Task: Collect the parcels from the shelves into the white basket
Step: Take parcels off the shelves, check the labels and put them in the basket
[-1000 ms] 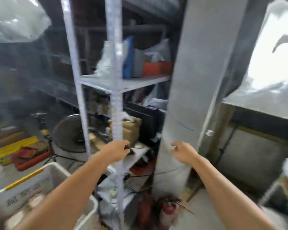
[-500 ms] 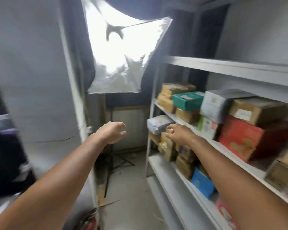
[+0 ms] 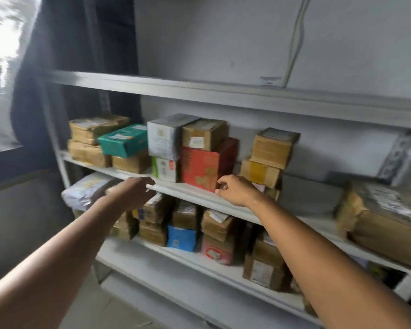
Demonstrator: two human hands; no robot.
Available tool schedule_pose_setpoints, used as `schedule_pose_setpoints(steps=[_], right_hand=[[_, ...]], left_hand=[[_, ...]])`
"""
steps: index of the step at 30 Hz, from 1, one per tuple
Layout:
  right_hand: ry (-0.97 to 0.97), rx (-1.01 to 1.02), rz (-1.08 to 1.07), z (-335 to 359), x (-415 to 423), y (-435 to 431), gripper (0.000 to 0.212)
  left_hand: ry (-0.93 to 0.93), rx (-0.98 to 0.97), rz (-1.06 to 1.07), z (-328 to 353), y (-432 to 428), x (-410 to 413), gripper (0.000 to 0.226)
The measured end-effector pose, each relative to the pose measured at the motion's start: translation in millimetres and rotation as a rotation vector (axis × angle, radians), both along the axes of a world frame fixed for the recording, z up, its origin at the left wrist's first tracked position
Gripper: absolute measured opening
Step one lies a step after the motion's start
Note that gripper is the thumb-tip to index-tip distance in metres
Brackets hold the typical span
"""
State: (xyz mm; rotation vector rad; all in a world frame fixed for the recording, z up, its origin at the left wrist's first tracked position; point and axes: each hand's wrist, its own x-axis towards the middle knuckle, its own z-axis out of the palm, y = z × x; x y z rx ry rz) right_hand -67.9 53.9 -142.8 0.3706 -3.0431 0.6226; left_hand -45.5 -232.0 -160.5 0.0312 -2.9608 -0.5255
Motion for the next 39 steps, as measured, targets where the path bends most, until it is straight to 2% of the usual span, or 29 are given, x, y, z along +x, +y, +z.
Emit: schedule_pose_setpoints(steps=[4, 10, 13, 16, 19, 22, 24, 27, 31, 34, 39], right_hand=[[0.007, -0.073, -0.088, 4, 7, 59, 0.038], [0.041, -0.121, -0.18, 10, 11, 136, 0.035], [0.109, -0.162, -0.273, 17, 5, 164, 0.034], [0.244, -0.242, -0.407, 30, -8, 179, 0.033], [0.362, -0.407, -0.522, 47, -24, 175, 0.031], [0.367, -0.62, -0.58, 60, -37, 158, 0.038], [0.297, -0.714, -0.614, 67, -45, 147, 0.047], [0.099, -0.841, -0.605, 72, -55, 128, 0.042], [0.101, -1.017, -0.599, 69, -60, 118, 0.031], [0.168, -1.066, -0.559, 64, -56, 119, 0.027], [0.306, -1.011, -0.485, 53, -40, 119, 0.016]], left_hand=[[0.019, -0.048, -0.134, 2, 66, -20, 0.04], [0.045, 0.008, -0.236, 11, 147, -43, 0.039], [0.07, 0.105, -0.277, 19, 171, -60, 0.037], [0.102, 0.18, -0.314, 30, 191, -84, 0.045], [0.142, 0.309, -0.405, 42, 207, -108, 0.054], [0.126, 0.416, -0.481, 51, 220, -130, 0.053], [0.116, 0.481, -0.526, 55, 227, -140, 0.051], [0.126, 0.503, -0.613, 53, 236, -151, 0.036], [0.13, 0.552, -0.657, 48, 236, -153, 0.033], [0.143, 0.532, -0.67, 48, 232, -148, 0.039], [0.133, 0.434, -0.63, 52, 221, -124, 0.038]])
